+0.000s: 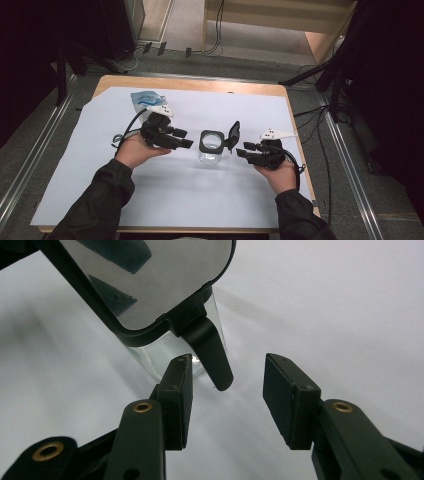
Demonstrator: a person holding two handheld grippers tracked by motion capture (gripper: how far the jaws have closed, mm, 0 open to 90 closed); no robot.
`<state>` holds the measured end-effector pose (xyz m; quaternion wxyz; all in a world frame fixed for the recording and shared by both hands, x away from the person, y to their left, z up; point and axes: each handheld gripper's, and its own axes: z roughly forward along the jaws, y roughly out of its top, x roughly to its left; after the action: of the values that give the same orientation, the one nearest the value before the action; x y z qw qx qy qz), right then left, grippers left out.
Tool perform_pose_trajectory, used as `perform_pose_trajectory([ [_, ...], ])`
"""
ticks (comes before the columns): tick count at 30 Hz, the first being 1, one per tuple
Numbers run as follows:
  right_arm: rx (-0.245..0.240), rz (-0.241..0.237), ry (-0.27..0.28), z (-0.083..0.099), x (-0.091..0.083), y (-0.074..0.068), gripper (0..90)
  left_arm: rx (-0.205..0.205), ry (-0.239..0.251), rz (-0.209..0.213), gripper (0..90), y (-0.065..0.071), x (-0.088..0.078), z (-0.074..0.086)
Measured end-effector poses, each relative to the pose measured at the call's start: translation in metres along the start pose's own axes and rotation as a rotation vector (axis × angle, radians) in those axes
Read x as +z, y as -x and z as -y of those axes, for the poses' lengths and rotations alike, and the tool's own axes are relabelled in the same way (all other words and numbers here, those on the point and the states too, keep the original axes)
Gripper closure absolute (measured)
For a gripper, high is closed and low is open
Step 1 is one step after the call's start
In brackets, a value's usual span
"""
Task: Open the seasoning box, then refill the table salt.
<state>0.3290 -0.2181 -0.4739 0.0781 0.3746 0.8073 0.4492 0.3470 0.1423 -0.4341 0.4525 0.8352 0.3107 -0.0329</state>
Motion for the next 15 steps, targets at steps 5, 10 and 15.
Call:
perform_pose_trajectory([
  [5,-0.005,0.015,-0.009,-0.001,0.002,0.001,56.9,-0.011,0.025,0.001,41.0,-0.005,-0.011,0.005],
  [10,-0.017,0.015,-0.021,-0.001,0.004,0.001,56.9,-0.016,0.039,-0.017,39.6,-0.009,-0.022,0.009],
  [15,-0.014,0.007,-0.021,-0.002,0.005,0.002,56.8,-0.033,0.048,-0.028,42.3,-0.016,-0.032,0.013],
])
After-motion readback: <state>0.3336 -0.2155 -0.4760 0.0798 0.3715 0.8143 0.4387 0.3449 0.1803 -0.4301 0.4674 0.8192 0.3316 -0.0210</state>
